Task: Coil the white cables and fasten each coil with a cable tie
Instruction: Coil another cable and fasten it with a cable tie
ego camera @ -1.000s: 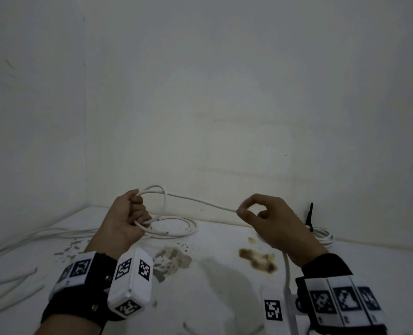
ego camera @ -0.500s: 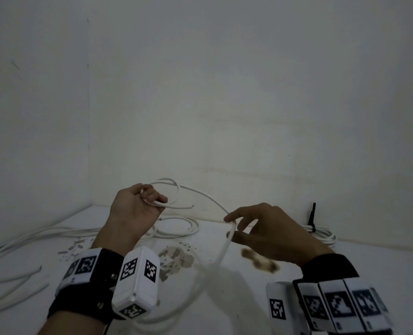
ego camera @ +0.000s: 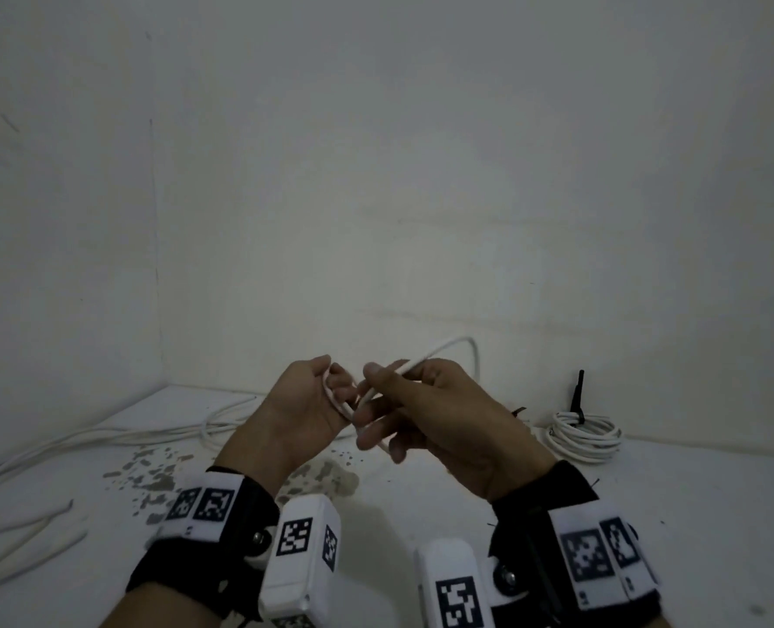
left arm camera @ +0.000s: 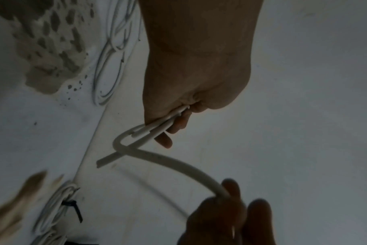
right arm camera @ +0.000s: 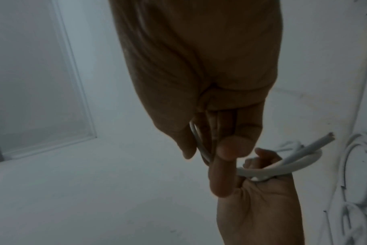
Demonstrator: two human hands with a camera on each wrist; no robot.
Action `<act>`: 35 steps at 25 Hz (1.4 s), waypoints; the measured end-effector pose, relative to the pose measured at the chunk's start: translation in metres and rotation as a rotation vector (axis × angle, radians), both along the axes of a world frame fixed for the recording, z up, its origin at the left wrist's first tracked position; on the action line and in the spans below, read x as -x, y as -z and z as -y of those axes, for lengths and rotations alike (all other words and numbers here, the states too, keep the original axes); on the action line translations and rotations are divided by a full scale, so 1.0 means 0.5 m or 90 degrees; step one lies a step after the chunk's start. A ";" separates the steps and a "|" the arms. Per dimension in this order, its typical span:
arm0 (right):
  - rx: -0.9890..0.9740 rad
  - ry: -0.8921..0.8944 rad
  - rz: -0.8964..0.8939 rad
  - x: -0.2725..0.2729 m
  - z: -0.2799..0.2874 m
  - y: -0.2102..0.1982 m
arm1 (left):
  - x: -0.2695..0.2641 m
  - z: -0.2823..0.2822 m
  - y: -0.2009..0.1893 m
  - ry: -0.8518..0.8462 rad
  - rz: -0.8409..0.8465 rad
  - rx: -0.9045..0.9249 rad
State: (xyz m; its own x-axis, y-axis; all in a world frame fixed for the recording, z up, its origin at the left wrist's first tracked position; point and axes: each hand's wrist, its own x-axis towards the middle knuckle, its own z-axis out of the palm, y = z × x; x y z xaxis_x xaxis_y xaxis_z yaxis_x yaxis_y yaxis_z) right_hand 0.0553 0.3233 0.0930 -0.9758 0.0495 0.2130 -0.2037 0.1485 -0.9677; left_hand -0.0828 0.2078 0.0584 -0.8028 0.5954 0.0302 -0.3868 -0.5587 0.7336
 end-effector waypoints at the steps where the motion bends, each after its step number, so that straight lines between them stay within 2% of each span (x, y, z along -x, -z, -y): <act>1: 0.024 0.017 -0.004 0.003 0.000 0.002 | -0.011 -0.005 -0.002 0.017 -0.054 0.066; 4: 0.100 0.038 0.007 0.008 -0.012 0.009 | -0.051 -0.025 -0.009 0.058 -0.205 0.207; 6: 0.122 0.042 0.018 0.009 -0.016 0.013 | -0.077 -0.042 -0.011 0.069 -0.242 0.245; 12: 0.154 0.125 0.025 0.025 -0.034 0.026 | -0.096 -0.057 -0.006 0.047 -0.200 0.318; 17: 0.098 0.225 -0.040 0.021 -0.060 0.025 | -0.116 -0.069 -0.012 0.064 -0.243 0.362; 21: 0.118 0.235 -0.020 0.017 -0.078 0.020 | -0.123 -0.070 -0.008 0.059 -0.259 0.410; 24: 0.058 0.219 0.002 0.012 -0.078 0.018 | -0.124 -0.064 -0.008 0.036 -0.242 0.408; 28: -0.169 0.298 0.028 0.000 -0.112 0.021 | -0.099 -0.043 -0.019 -0.038 -0.194 0.336; 32: -0.154 0.448 -0.031 0.013 -0.171 0.052 | -0.071 -0.021 -0.033 0.015 -0.100 0.192; 33: -0.175 0.457 -0.013 0.016 -0.180 0.060 | -0.070 -0.019 -0.034 0.035 -0.090 0.170; 35: -0.277 0.402 0.099 0.016 -0.188 0.076 | -0.069 -0.021 -0.034 0.053 -0.080 0.145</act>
